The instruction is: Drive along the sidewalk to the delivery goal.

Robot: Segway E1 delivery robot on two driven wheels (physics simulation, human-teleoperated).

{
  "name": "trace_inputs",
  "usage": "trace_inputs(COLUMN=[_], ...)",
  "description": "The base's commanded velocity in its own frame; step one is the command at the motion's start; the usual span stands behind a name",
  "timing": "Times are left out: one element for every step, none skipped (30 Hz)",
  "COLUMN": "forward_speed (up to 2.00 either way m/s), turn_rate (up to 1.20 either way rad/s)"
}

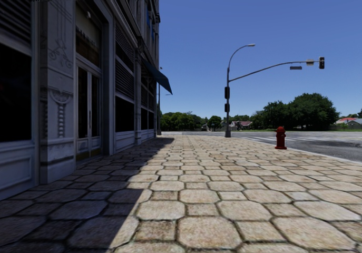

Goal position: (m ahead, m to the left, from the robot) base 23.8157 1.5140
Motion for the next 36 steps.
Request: trace_inputs(forward_speed=[2.00, 2.00, 2.00, 2.00, 2.00, 2.00, 2.00, 2.00, 2.00, 2.00, 2.00, 2.00, 2.00, 2.00, 2.00, 2.00, 2.00, 2.00, 2.00, 2.00, 2.00, 2.00, 2.00, 2.00, 2.00, 2.00, 2.00, 2.00, 2.00, 2.00, 2.00, 2.00, 2.00, 2.00, 2.00, 2.00], turn_rate=[0.00, 0.00, 0.00, 0.00, 0.00, 0.00, 0.00, 0.00, 0.00, 0.00, 0.00, 0.00, 0.00, 0.00, 0.00, 0.00, 0.00, 0.00, 0.00, 0.00, 0.00, 0.00, 0.00, 0.00, 0.07, 0.12, 0.17, 0.20, 0.09, 0.00, 0.00, 0.00, 0.00, 0.00, 0.00, 0.00])
